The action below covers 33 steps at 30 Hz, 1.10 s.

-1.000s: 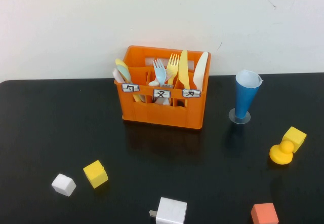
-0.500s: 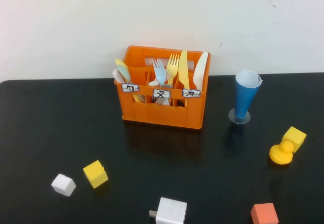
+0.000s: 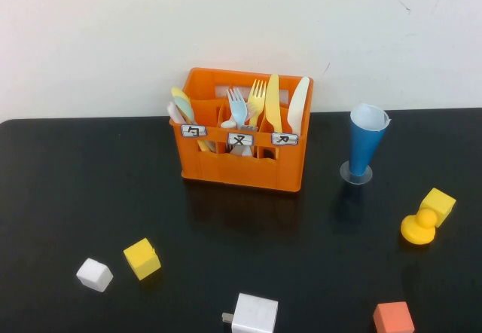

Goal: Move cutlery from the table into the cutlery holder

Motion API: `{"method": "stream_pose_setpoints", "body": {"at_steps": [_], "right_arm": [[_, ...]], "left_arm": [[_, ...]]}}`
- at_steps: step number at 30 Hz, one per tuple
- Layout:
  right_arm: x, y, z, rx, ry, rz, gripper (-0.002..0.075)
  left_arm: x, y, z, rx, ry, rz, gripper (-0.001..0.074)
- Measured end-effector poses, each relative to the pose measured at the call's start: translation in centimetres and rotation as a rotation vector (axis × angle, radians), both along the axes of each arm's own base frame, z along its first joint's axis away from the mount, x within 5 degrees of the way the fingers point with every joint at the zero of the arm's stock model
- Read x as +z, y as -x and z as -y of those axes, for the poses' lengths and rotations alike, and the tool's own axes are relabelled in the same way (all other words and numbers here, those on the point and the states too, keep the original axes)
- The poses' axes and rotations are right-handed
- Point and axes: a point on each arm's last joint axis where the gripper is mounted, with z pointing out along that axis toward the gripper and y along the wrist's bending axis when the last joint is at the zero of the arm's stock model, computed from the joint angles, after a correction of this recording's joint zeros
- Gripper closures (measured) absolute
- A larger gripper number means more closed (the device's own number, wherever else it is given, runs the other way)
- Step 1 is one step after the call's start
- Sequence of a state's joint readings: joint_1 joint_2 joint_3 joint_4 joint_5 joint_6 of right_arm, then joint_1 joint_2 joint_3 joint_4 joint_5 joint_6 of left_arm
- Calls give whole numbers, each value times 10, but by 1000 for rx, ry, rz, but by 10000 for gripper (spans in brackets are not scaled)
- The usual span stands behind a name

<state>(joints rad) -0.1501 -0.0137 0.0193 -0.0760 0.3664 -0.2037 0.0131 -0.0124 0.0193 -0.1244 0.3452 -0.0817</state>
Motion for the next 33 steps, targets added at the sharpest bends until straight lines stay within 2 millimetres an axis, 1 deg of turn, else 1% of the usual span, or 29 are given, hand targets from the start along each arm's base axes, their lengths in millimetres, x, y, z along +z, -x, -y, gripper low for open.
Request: {"method": "stream_pose_setpoints", "body": {"at_steps": [17,24,33], "right_arm": [[0,0,0,5,2,0,729],[0,-1,-3,68,2,0,729],[0,-1,-4,75,6,-1,729]], "left_arm": [[0,0,0,0,0,0,738],[0,0,0,1,4,0,738],[0,0,0,1,2,0,738]]}}
